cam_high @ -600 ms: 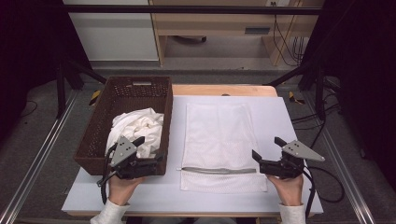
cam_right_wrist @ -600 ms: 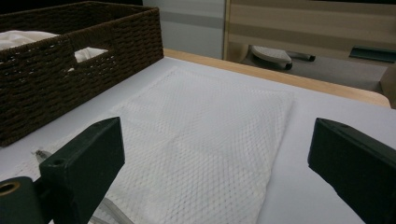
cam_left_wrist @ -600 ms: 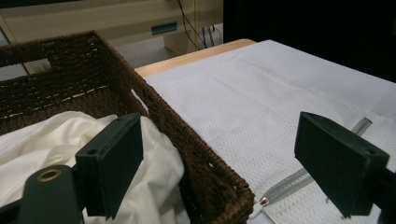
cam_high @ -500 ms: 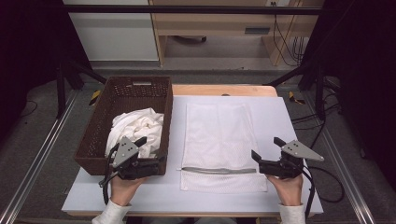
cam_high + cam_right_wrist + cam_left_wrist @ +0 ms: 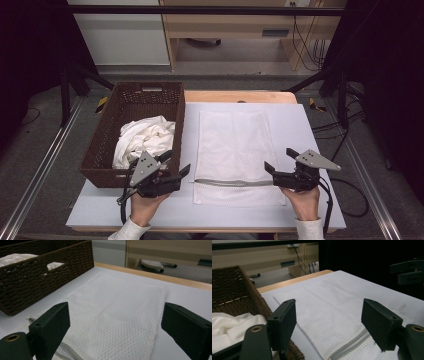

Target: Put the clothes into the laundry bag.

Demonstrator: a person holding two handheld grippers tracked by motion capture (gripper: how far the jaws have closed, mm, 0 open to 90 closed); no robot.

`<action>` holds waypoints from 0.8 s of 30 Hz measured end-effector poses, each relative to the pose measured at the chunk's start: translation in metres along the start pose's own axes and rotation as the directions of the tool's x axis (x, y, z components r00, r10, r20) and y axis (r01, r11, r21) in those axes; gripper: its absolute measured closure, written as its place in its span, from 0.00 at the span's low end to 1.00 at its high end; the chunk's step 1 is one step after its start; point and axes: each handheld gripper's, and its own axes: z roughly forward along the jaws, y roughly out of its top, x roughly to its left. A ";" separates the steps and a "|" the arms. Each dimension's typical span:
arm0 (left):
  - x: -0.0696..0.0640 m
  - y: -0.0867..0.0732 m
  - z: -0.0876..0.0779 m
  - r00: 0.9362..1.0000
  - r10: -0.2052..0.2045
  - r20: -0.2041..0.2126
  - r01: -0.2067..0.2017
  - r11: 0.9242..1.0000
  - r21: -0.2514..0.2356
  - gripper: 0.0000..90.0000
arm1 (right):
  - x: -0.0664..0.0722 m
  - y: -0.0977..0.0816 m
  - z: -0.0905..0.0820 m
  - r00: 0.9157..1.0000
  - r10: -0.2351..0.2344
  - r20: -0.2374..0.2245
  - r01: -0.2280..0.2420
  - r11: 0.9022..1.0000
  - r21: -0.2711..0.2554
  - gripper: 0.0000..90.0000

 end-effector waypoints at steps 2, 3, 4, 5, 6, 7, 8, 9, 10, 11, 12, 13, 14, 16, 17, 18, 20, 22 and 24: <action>-0.005 -0.003 0.006 1.000 0.006 0.021 -0.007 1.000 0.021 0.34 | 0.003 0.000 0.003 1.000 -0.004 -0.004 0.004 1.000 0.007 0.11; -0.007 -0.004 0.008 1.000 0.007 0.027 -0.008 1.000 0.028 0.35 | 0.005 0.000 0.004 1.000 -0.006 -0.011 0.007 1.000 0.011 0.11; -0.009 -0.005 0.010 0.999 0.014 0.035 -0.015 0.999 0.040 0.36 | 0.006 0.000 0.006 1.000 -0.009 -0.012 0.009 1.000 0.015 0.11; -0.012 -0.006 0.012 0.999 0.011 0.043 -0.013 0.999 0.045 0.37 | 0.008 -0.001 0.007 1.000 -0.016 -0.016 0.016 1.000 0.021 0.12; -0.015 -0.009 0.016 0.998 0.014 0.058 -0.018 0.998 0.056 0.39 | 0.009 -0.001 0.009 1.000 -0.019 -0.017 0.020 0.999 0.027 0.12; -0.017 -0.010 0.018 0.998 0.020 0.066 -0.024 0.998 0.064 0.40 | 0.011 -0.001 0.012 0.999 -0.025 -0.026 0.026 0.999 0.038 0.13; -0.021 -0.012 0.022 0.996 0.026 0.081 -0.032 0.996 0.079 0.42 | 0.013 -0.002 0.013 0.999 -0.028 -0.031 0.029 0.999 0.044 0.14; -0.024 -0.014 0.024 0.996 0.031 0.087 -0.039 0.995 0.088 0.44 | 0.015 -0.003 0.017 0.999 -0.027 -0.039 0.030 0.998 0.056 0.14; -0.026 -0.015 0.026 0.995 0.033 0.093 -0.041 0.995 0.095 0.46 | 0.016 -0.004 0.019 0.999 -0.028 -0.047 0.030 0.998 0.063 0.14; -0.028 -0.017 0.029 0.994 0.035 0.104 -0.046 0.993 0.105 0.47 | 0.017 -0.005 0.021 0.998 -0.028 -0.052 0.032 0.997 0.069 0.15; -0.031 -0.020 0.031 0.993 0.035 0.112 -0.047 0.992 0.113 0.49 | 0.018 -0.006 0.023 0.998 -0.025 -0.054 0.030 0.996 0.080 0.16; -0.033 -0.021 0.034 0.992 0.037 0.118 -0.051 0.991 0.122 0.50 | 0.019 -0.007 0.025 0.998 -0.027 -0.058 0.032 0.996 0.087 0.16; -0.036 -0.025 0.038 0.991 0.043 0.125 -0.060 0.988 0.142 0.51 | 0.021 -0.008 0.026 0.998 -0.027 -0.059 0.032 0.995 0.093 0.17; -0.039 -0.030 0.044 0.989 0.042 0.141 -0.066 0.983 0.169 0.54 | 0.024 -0.010 0.031 0.997 -0.031 -0.072 0.039 0.993 0.110 0.19; -0.041 -0.033 0.048 0.988 0.042 0.149 -0.069 0.981 0.183 0.56 | 0.025 -0.011 0.033 0.996 -0.036 -0.077 0.045 0.992 0.118 0.20; -0.042 -0.037 0.051 0.986 0.044 0.160 -0.075 0.977 0.198 0.58 | 0.027 -0.012 0.036 0.996 -0.037 -0.083 0.048 0.991 0.127 0.22; -0.044 -0.042 0.057 0.983 0.045 0.178 -0.085 0.971 0.225 0.63 | 0.030 -0.015 0.040 0.995 -0.040 -0.093 0.053 0.988 0.147 0.24; -0.046 -0.048 0.062 0.981 0.037 0.191 -0.086 0.963 0.255 0.67 | 0.033 -0.018 0.045 0.993 -0.055 -0.101 0.072 0.982 0.174 0.25; -0.047 -0.052 0.067 0.980 0.039 0.196 -0.093 0.957 0.274 0.72 | 0.036 -0.021 0.049 0.992 -0.053 -0.112 0.073 0.980 0.186 0.28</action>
